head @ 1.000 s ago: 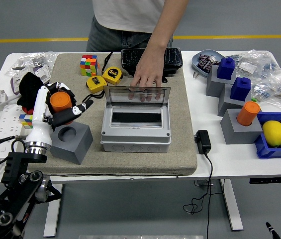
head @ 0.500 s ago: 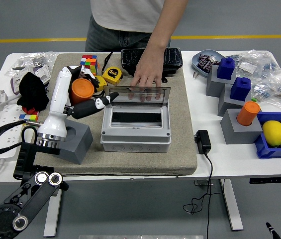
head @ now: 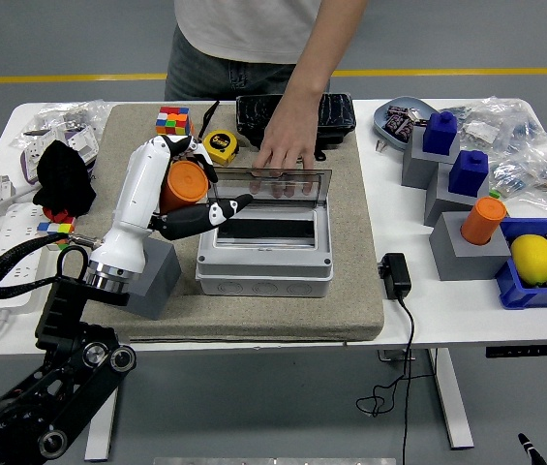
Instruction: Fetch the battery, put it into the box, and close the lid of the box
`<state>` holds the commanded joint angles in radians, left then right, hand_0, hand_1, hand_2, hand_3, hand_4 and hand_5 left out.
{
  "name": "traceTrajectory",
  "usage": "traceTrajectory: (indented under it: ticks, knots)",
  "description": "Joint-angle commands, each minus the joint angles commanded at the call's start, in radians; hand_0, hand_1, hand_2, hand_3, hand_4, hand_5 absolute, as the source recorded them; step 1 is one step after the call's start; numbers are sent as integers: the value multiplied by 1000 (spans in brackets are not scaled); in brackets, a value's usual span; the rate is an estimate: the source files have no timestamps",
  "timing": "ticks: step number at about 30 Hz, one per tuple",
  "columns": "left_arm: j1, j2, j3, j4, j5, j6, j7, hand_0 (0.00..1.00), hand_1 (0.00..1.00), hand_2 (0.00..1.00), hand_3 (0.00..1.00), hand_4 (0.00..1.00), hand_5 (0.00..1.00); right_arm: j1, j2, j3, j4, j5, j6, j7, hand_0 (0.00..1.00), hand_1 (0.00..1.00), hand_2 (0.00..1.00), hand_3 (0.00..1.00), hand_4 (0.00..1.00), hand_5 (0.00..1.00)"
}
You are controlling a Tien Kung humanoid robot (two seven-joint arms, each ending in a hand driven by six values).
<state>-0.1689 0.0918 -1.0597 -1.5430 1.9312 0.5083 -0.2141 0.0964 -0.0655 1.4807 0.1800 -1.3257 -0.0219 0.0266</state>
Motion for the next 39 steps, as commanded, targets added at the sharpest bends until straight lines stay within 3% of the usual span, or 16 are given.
traceTrajectory:
  ticks: [8, 14, 29, 39]
  knots:
    - [-53, 2, 66, 19, 183, 0, 37, 39, 2, 2, 2, 991, 166, 2, -1, 4, 0, -2, -1, -1, 852, 744, 726, 764, 998, 998]
    - [-100, -1, 130, 50, 254, 8, 55, 39, 2, 2, 2, 987, 168, 3, -3, 3, 0, -2, -1, -1, 853, 744, 725, 764, 998, 998]
    - [-211, -40, 270, 186, 245, 22, 59, 39, 2, 2, 2, 982, 169, 6, -4, 1, 0, -3, -1, -2, 853, 744, 725, 764, 998, 998]
    - [-251, -92, 271, 298, 237, 21, 53, 41, 2, 2, 2, 973, 170, 6, -4, -12, 0, 4, 0, -2, 853, 744, 725, 764, 998, 998]
